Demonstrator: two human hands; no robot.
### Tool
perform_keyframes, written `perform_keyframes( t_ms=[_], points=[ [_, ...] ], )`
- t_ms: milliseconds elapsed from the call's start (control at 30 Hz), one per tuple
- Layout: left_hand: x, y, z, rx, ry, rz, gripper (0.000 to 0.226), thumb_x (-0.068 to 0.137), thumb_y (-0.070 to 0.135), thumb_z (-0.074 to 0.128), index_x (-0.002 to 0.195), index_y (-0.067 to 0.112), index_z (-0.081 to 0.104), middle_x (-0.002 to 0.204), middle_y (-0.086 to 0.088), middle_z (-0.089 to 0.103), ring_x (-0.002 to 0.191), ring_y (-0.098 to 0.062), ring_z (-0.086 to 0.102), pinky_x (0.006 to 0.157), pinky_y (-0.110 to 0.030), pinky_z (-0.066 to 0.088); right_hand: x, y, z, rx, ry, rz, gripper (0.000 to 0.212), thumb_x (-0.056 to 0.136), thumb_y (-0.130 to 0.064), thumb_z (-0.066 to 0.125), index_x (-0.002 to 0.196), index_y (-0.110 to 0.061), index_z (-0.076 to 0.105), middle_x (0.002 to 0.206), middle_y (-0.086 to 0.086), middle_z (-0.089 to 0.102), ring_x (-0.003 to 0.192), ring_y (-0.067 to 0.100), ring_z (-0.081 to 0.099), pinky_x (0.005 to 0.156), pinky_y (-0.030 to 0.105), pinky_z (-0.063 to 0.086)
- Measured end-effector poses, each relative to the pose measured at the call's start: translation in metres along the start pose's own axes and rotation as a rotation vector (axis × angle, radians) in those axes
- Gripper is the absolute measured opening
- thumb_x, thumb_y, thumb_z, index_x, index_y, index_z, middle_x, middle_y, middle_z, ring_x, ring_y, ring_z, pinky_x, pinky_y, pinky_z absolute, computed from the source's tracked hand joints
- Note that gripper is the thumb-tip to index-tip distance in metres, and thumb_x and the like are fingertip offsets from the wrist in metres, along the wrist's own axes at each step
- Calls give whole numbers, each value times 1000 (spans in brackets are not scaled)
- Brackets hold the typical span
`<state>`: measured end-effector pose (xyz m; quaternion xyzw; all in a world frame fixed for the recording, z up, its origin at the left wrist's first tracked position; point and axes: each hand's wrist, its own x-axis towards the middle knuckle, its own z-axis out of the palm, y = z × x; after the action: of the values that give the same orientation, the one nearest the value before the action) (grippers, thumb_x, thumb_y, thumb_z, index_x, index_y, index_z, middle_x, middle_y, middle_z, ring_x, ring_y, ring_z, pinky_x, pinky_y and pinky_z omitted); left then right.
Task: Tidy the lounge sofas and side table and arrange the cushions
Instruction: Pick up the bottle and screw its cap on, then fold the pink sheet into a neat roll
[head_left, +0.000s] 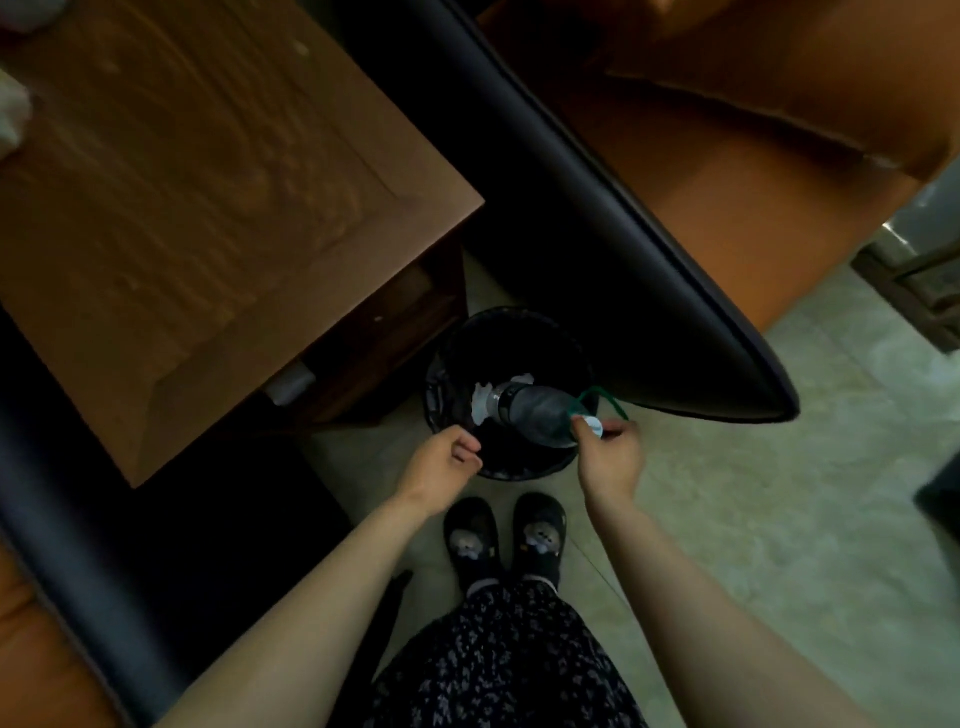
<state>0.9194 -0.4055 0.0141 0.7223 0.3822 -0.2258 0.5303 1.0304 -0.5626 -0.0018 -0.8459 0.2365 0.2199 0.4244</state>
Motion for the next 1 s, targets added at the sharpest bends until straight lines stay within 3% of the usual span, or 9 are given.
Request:
perform_keyframes(
  t_ms=[133,267,400,567,633,767,900,1000],
  points=[
    [15,-35,22,-58,-12,-10,22,88,5,63,82,25,56,72,8,57,71,-10,54,85,-32,46,27,25,32,90,21,109,31,84,-18,72,99,0,51,93,17,57,86,31,57,71,36,43],
    [31,-58,38,-80,31,-30,26,88,6,63,78,28,55,73,8,57,72,-8,54,81,-26,44,50,51,64,185,14,260,34,82,-22,75,95,-7,48,97,18,59,93,36,61,85,50,53],
    [40,-70,50,-78,21,-58,15,90,13,62,85,25,57,78,9,58,78,-9,56,81,-25,46,64,70,81,240,-3,320,35,80,-21,77,101,-4,55,104,19,63,96,36,63,88,50,54],
    [46,-64,54,-97,27,-52,9,90,11,61,91,20,59,79,7,59,80,-12,58,84,-28,47,74,88,85,167,-34,333,42,73,-27,79,99,0,60,99,21,66,90,36,65,84,52,56],
    [48,-58,56,-101,29,-39,9,90,10,60,91,18,59,79,6,59,82,-14,58,85,-30,48,75,86,81,133,-58,339,36,75,-23,76,95,1,59,91,18,65,87,36,65,84,53,55],
    [53,-51,58,-94,23,-32,7,91,11,60,92,17,59,78,8,57,75,-9,53,85,-30,47,72,79,71,86,-106,313,16,82,-7,68,88,-1,54,79,14,57,76,29,59,75,42,54],
    [52,-42,61,-74,15,-16,7,91,13,61,92,20,58,79,10,56,75,-8,52,83,-29,46,69,76,59,41,-136,247,19,81,-2,64,93,9,53,81,14,53,76,25,53,67,37,45],
    [47,-32,61,-52,9,4,7,91,13,61,94,19,59,79,10,56,76,-10,52,82,-30,46,58,70,46,-35,-211,149,17,82,1,62,94,-4,52,82,15,56,79,26,54,69,36,41]
  ],
)
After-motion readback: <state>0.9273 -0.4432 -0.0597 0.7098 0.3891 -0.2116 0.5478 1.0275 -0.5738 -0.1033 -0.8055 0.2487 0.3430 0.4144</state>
